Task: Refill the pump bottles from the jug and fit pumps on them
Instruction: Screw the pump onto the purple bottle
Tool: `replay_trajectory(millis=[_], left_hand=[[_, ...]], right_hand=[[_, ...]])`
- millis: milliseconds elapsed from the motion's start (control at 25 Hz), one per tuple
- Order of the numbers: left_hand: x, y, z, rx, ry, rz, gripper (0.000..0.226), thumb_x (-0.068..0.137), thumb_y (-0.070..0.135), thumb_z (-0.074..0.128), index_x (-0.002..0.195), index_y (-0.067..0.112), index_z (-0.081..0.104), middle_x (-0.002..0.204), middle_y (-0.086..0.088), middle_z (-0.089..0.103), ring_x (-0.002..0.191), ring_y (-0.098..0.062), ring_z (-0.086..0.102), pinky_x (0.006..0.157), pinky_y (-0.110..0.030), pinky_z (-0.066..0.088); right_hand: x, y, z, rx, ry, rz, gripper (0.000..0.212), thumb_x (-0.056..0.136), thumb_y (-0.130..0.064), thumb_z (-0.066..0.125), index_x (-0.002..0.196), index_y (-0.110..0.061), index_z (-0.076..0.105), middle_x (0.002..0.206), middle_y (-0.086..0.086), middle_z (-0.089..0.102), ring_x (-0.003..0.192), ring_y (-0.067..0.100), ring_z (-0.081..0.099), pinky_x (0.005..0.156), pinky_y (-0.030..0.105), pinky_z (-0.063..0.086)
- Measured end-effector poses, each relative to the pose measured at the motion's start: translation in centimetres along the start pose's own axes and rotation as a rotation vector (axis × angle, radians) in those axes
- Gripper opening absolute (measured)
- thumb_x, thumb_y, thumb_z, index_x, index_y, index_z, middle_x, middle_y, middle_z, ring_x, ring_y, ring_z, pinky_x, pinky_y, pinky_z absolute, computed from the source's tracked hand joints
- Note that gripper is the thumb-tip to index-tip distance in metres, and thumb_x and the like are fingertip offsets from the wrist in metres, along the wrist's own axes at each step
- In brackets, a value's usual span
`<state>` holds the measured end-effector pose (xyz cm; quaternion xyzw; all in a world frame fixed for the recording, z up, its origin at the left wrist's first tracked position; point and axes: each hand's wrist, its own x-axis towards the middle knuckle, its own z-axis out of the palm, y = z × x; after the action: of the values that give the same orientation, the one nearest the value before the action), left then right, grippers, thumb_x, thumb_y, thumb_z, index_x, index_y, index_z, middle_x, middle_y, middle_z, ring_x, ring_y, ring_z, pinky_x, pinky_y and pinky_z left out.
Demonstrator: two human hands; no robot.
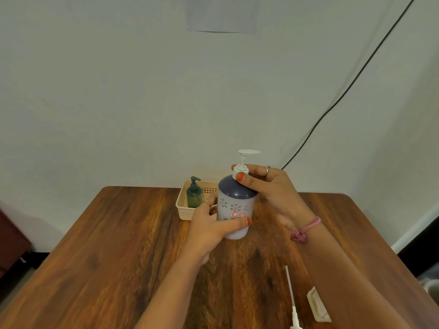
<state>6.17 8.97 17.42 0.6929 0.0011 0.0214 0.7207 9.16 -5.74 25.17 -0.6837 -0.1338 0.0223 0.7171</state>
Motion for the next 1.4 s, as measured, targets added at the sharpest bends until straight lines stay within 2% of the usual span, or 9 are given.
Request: replay_trajectory(millis=[160, 320, 480, 600, 760, 920, 1080, 1280, 1400], left_hand=[[0.2, -0.4, 0.1, -0.018, -0.033, -0.009, 0.069, 0.057, 0.014, 0.091, 0.118, 0.026, 0.061, 0.105, 0.005, 0.072, 0.1, -0.013, 0.067, 0.084, -0.037, 0.058], [0.9, -0.5, -0.8, 0.007, -0.05, 0.007, 0.073, 0.056, 0.016, 0.091, 0.12, 0.027, 0.059, 0.11, 0.006, 0.069, 0.104, -0.01, 0.064, 0.086, -0.036, 0.057], [2.2, -1.0, -1.2, 0.055, -0.015, 0.004, 0.08, 0.053, 0.022, 0.093, 0.122, 0.028, 0.053, 0.114, 0.01, 0.064, 0.108, -0.008, 0.06, 0.088, -0.032, 0.056], [3.7, -1.5, -1.2, 0.062, 0.005, -0.014, 0.078, 0.059, 0.019, 0.09, 0.12, 0.036, 0.045, 0.114, 0.019, 0.058, 0.107, -0.002, 0.056, 0.081, -0.02, 0.052], [7.1, -2.3, -1.1, 0.124, -0.004, 0.001, 0.083, 0.06, 0.019, 0.089, 0.126, 0.032, 0.04, 0.12, 0.016, 0.056, 0.112, -0.005, 0.055, 0.081, -0.017, 0.052], [12.0, -3.5, -1.1, 0.274, 0.006, 0.007, 0.08, 0.063, 0.024, 0.088, 0.13, 0.024, 0.044, 0.127, 0.005, 0.056, 0.118, -0.016, 0.054, 0.093, -0.028, 0.051], [17.0, -6.0, -1.1, 0.499, 0.056, -0.011, 0.085, 0.061, 0.046, 0.085, 0.134, 0.024, 0.048, 0.128, -0.001, 0.054, 0.117, -0.021, 0.053, 0.096, -0.036, 0.051], [21.0, -8.8, -1.4, 0.482, -0.022, -0.073, 0.07, 0.074, 0.022, 0.08, 0.136, 0.015, 0.048, 0.127, -0.003, 0.059, 0.116, -0.02, 0.054, 0.087, -0.024, 0.045], [22.7, -10.8, -1.9, 0.484, -0.061, -0.152, 0.066, 0.08, 0.019, 0.075, 0.139, 0.014, 0.045, 0.133, -0.004, 0.058, 0.123, -0.023, 0.054, 0.1, -0.037, 0.047]], right_hand=[[-0.2, 0.9, 0.9, 0.017, 0.117, -0.067, 0.023, 0.076, -0.016, 0.074, 0.099, -0.012, 0.074, 0.096, 0.001, 0.075, 0.093, 0.015, 0.07, 0.077, 0.026, 0.054], [-0.3, 2.3, -0.5, 0.094, -0.019, 0.053, 0.055, 0.069, -0.028, 0.074, 0.121, -0.019, 0.06, 0.114, -0.001, 0.069, 0.106, 0.015, 0.065, 0.089, 0.031, 0.053], [-1.1, 4.7, -2.4, 0.017, -0.088, 0.174, 0.064, 0.066, -0.038, 0.074, 0.126, -0.022, 0.055, 0.12, -0.001, 0.066, 0.11, 0.016, 0.063, 0.092, 0.038, 0.052], [-0.6, 6.1, -2.6, -0.052, -0.055, 0.205, 0.067, 0.068, -0.031, 0.074, 0.129, -0.019, 0.05, 0.122, 0.001, 0.064, 0.102, 0.011, 0.067, 0.078, 0.026, 0.055], [2.1, 7.6, -2.6, -0.104, -0.012, 0.228, 0.057, 0.075, -0.026, 0.073, 0.127, -0.023, 0.05, 0.117, -0.006, 0.065, 0.095, 0.007, 0.068, 0.073, 0.023, 0.055], [6.4, 9.4, -3.3, -0.159, 0.002, 0.207, 0.043, 0.082, -0.017, 0.07, 0.122, -0.021, 0.055, 0.109, -0.01, 0.067, 0.095, 0.001, 0.066, 0.076, 0.018, 0.054], [11.2, 12.8, -4.1, -0.277, 0.008, 0.202, 0.035, 0.083, -0.018, 0.071, 0.116, -0.021, 0.058, 0.111, -0.003, 0.066, 0.101, 0.009, 0.064, 0.083, 0.02, 0.053], [16.1, 18.1, -4.9, -0.517, 0.014, 0.218, 0.05, 0.082, -0.019, 0.073, 0.126, -0.012, 0.051, 0.119, 0.006, 0.064, 0.106, 0.023, 0.062, 0.092, 0.03, 0.051], [17.9, 20.6, -5.3, -0.592, -0.027, 0.271, 0.054, 0.082, -0.017, 0.072, 0.129, -0.011, 0.047, 0.124, 0.008, 0.061, 0.11, 0.025, 0.06, 0.095, 0.031, 0.048]])
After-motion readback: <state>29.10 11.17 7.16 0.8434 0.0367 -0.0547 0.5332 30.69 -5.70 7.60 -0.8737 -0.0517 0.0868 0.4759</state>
